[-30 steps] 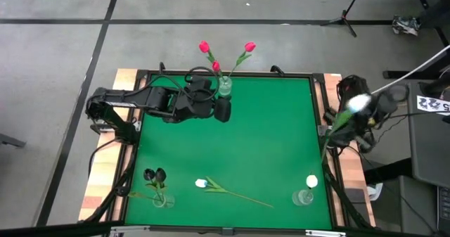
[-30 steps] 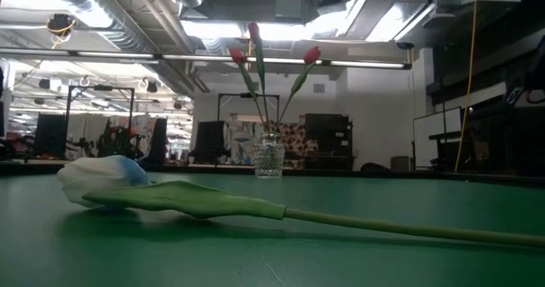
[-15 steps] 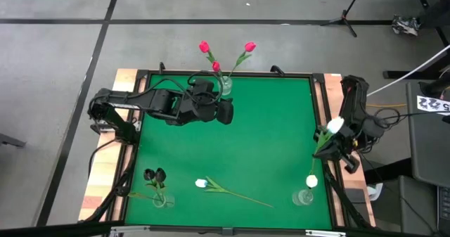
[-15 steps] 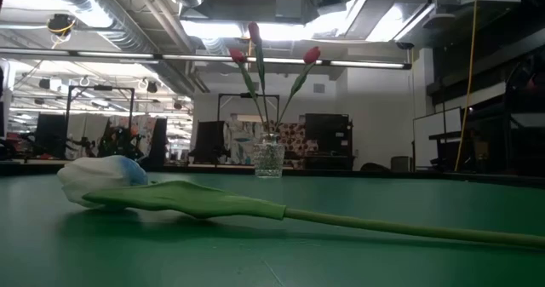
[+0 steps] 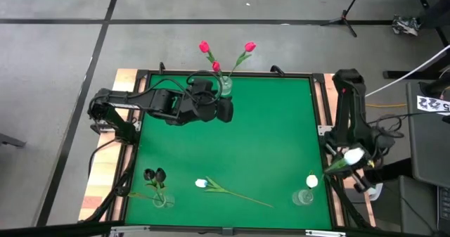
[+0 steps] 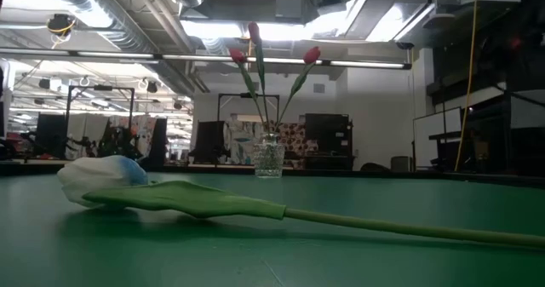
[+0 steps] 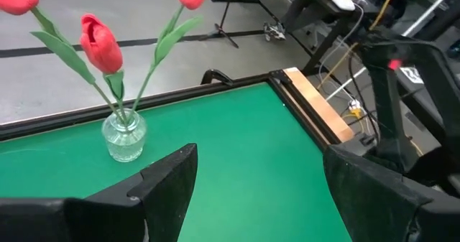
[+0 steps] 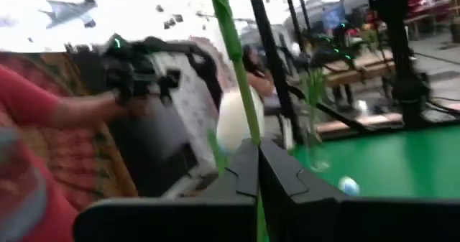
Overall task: Sort flowers into vase by color
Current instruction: Put the top white flower into the bottom right transparent vase
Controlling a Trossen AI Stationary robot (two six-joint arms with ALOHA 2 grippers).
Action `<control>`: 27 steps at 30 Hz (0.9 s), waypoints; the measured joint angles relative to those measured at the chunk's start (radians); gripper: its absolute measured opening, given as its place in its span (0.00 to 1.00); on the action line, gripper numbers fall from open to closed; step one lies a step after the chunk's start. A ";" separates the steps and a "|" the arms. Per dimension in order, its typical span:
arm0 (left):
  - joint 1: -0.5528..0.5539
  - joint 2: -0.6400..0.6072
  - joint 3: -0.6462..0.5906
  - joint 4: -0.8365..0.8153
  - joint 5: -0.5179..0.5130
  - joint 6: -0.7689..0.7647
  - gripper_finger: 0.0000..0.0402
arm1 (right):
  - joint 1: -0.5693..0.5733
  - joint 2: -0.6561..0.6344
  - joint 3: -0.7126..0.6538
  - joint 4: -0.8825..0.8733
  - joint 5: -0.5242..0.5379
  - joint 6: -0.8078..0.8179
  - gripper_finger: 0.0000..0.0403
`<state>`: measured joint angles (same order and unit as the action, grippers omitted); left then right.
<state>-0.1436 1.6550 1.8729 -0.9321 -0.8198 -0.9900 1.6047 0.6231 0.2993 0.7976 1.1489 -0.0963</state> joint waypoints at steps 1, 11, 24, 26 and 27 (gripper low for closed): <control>0.000 0.000 0.000 0.000 -0.006 -0.005 0.73 | 0.022 0.021 0.000 0.014 0.048 -0.016 0.00; 0.001 0.000 0.000 0.000 -0.031 -0.018 0.73 | 0.065 0.021 0.000 0.241 0.038 -0.217 0.00; 0.001 0.000 0.000 0.000 -0.042 0.026 0.73 | -0.305 -0.053 0.000 0.451 -0.445 -0.773 0.00; 0.001 0.000 0.000 -0.001 -0.042 0.034 0.73 | -0.353 -0.111 0.000 0.383 -0.440 -0.773 0.00; 0.001 0.000 0.000 -0.002 -0.042 0.035 0.73 | -0.370 -0.145 0.002 0.341 -0.421 -0.772 0.00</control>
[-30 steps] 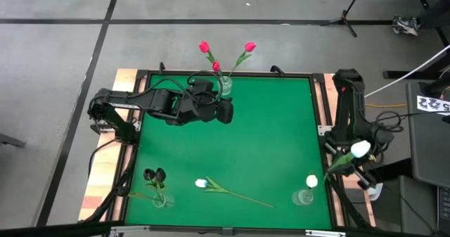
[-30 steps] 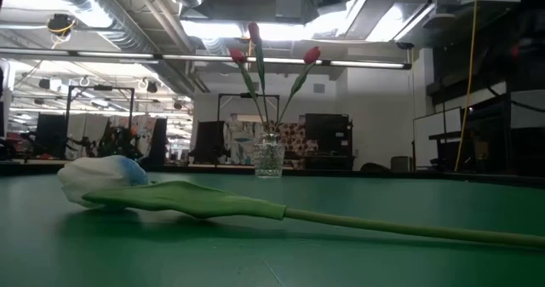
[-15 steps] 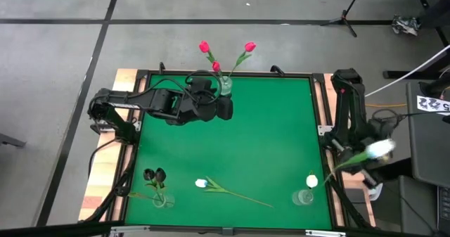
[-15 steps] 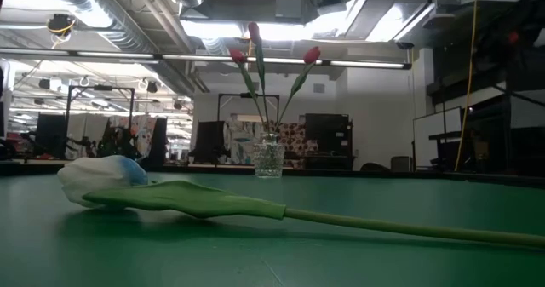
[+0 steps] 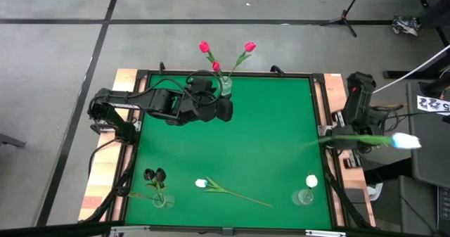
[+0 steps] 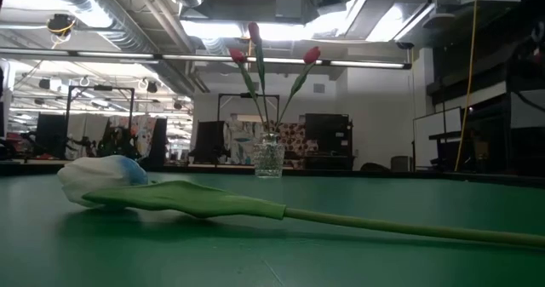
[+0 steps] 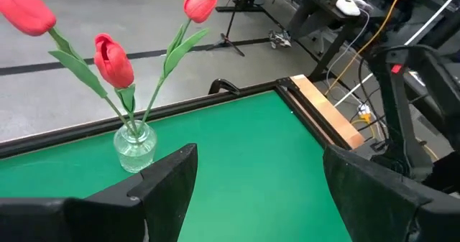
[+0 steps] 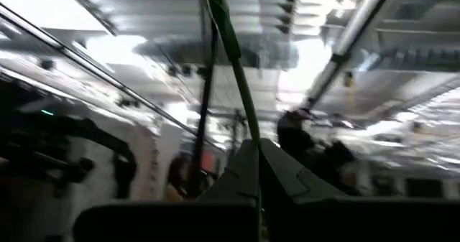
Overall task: Sort flowers into vase by color
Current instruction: Put the top white flower into the bottom right transparent vase
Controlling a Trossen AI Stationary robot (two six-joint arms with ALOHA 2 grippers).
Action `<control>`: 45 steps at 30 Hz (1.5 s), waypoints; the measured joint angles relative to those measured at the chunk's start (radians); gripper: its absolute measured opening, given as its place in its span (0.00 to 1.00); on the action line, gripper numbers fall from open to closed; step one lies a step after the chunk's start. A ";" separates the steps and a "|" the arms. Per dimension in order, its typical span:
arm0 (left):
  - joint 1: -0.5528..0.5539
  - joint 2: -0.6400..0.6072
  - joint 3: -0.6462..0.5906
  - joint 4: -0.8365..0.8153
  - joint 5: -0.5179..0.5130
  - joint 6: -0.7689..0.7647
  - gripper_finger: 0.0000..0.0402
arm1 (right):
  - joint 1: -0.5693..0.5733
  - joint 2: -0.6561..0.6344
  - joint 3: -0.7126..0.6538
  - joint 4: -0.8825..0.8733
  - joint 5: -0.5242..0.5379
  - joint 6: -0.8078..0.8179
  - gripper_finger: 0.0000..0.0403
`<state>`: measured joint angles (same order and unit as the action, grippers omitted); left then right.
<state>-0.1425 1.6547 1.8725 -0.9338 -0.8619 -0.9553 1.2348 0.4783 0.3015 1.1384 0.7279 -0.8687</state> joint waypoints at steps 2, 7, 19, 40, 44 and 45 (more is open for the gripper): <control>0.000 0.000 0.000 -0.001 0.000 0.005 0.73 | -0.021 -0.087 0.021 -0.150 0.027 0.023 0.00; -0.002 0.000 0.000 -0.002 0.000 0.022 0.73 | -0.009 -0.347 0.204 -0.965 -0.007 0.439 0.00; -0.002 0.000 0.000 -0.006 0.001 -0.011 0.73 | -0.012 -0.446 0.170 -1.314 -0.162 1.015 0.00; -0.002 -0.001 0.000 -0.006 0.001 -0.040 0.73 | -0.011 -0.283 -0.070 -0.832 -0.205 1.042 0.00; -0.002 -0.001 0.000 -0.006 -0.005 -0.041 0.73 | -0.011 -0.169 -0.070 -0.748 -0.205 1.014 0.00; -0.001 -0.001 0.000 -0.006 -0.007 -0.041 0.73 | -0.011 -0.144 -0.070 -0.722 -0.206 1.002 0.00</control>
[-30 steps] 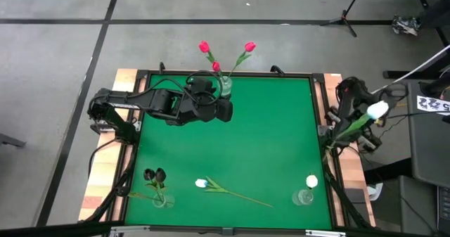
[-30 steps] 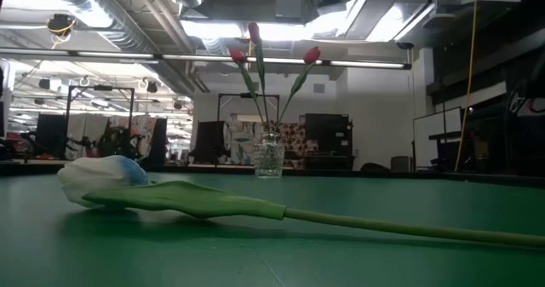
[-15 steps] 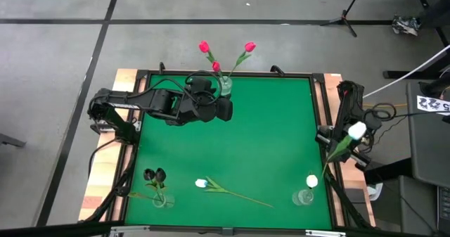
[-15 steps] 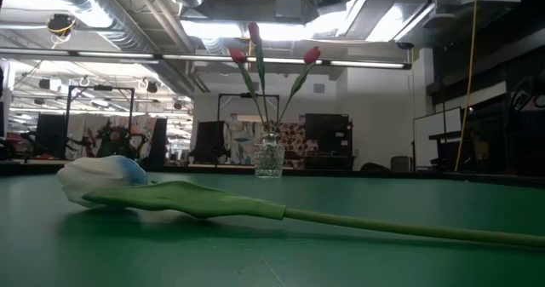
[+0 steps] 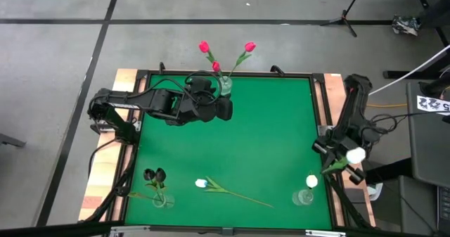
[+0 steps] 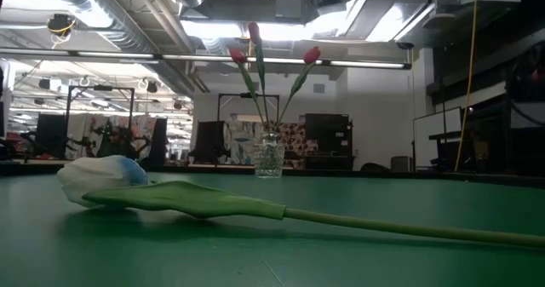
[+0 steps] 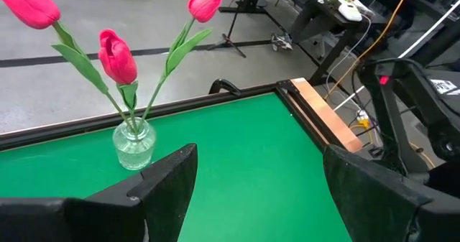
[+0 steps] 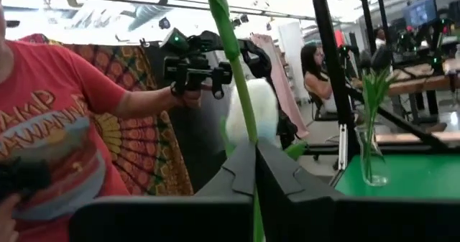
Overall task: Sort flowers into vase by color
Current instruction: Put the top white flower into the bottom right transparent vase
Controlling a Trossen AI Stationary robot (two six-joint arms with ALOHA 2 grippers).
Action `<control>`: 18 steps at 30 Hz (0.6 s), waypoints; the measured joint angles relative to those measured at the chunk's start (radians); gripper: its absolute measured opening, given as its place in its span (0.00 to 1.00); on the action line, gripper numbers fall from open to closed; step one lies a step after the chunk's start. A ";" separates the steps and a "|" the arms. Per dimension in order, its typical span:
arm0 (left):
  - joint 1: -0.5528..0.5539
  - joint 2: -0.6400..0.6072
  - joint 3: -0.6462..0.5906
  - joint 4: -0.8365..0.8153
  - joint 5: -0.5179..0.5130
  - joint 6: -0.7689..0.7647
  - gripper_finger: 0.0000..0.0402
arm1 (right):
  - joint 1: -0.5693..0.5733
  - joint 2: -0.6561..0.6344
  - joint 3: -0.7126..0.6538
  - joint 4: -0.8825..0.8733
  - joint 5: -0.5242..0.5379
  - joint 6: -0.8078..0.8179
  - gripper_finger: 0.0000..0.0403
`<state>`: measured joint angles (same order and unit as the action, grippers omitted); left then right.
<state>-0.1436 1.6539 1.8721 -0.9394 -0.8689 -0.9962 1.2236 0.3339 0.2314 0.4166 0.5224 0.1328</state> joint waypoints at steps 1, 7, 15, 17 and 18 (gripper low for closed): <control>0.000 0.000 0.000 0.000 -0.003 0.000 0.73 | 0.000 0.023 0.000 0.026 0.000 -0.008 0.00; 0.000 0.000 0.000 0.000 -0.006 0.000 0.73 | 0.000 0.091 0.000 0.069 -0.009 -0.004 0.00; 0.000 0.000 0.000 0.000 -0.009 -0.004 0.73 | 0.001 0.105 0.000 0.110 -0.015 -0.010 0.00; 0.000 0.000 0.000 0.000 -0.009 -0.004 0.73 | 0.001 0.125 0.000 0.113 -0.016 -0.002 0.00; 0.000 0.000 0.000 0.000 -0.009 -0.004 0.73 | 0.001 0.138 0.000 0.118 -0.016 0.001 0.00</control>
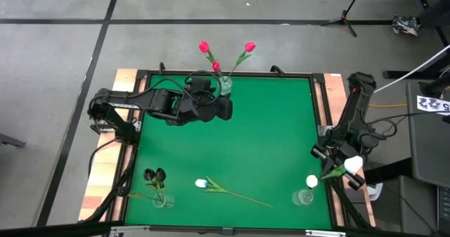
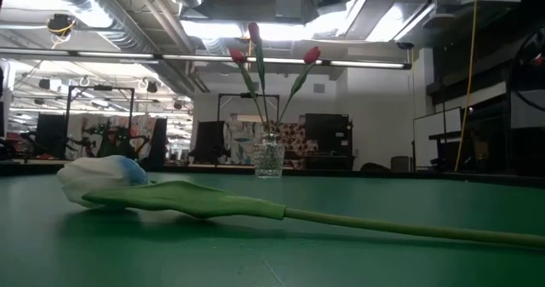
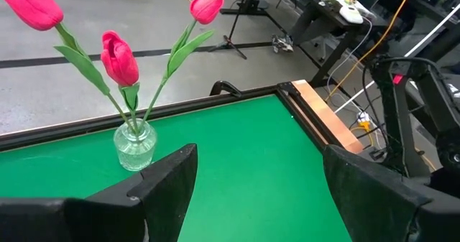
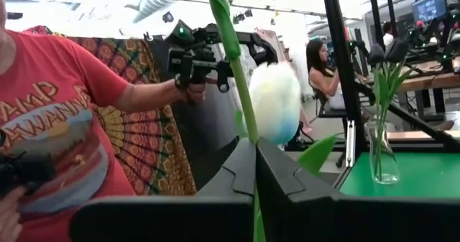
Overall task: Sort flowers into vase by color
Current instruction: Put the top white flower into the bottom right transparent vase
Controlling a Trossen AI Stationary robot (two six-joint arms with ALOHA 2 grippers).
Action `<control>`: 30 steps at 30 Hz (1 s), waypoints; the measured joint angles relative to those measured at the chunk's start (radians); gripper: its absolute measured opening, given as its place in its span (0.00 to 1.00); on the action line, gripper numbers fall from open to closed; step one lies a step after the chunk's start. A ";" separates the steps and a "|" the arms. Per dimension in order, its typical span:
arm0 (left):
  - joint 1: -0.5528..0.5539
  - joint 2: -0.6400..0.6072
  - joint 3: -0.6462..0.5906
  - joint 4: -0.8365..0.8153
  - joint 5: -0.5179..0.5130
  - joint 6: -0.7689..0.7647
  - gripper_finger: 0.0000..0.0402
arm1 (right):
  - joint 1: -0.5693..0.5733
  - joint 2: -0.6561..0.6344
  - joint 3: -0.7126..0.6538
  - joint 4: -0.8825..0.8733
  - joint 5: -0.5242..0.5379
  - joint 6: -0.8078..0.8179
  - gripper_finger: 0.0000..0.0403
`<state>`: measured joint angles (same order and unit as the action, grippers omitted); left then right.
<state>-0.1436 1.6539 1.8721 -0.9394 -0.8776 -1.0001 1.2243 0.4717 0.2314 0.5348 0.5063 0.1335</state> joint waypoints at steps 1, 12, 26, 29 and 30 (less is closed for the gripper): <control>0.000 0.000 0.000 0.000 0.000 0.000 0.73 | 0.000 0.014 0.000 0.008 0.000 0.001 0.00; 0.002 0.000 0.000 0.000 0.000 0.000 0.73 | 0.000 0.123 0.000 0.082 -0.001 0.015 0.00; 0.002 0.000 0.000 0.000 0.000 0.000 0.73 | 0.000 0.150 -0.121 0.265 0.044 0.036 0.00; 0.002 0.000 0.000 0.000 0.000 0.000 0.73 | 0.000 0.150 -0.152 0.310 0.049 0.035 0.00; 0.002 0.000 0.000 0.000 0.000 0.000 0.73 | 0.000 0.150 -0.153 0.310 0.047 0.034 0.00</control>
<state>-0.1413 1.6539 1.8721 -0.9394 -0.8780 -1.0000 1.2247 0.6220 0.0780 0.8449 0.5535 0.1678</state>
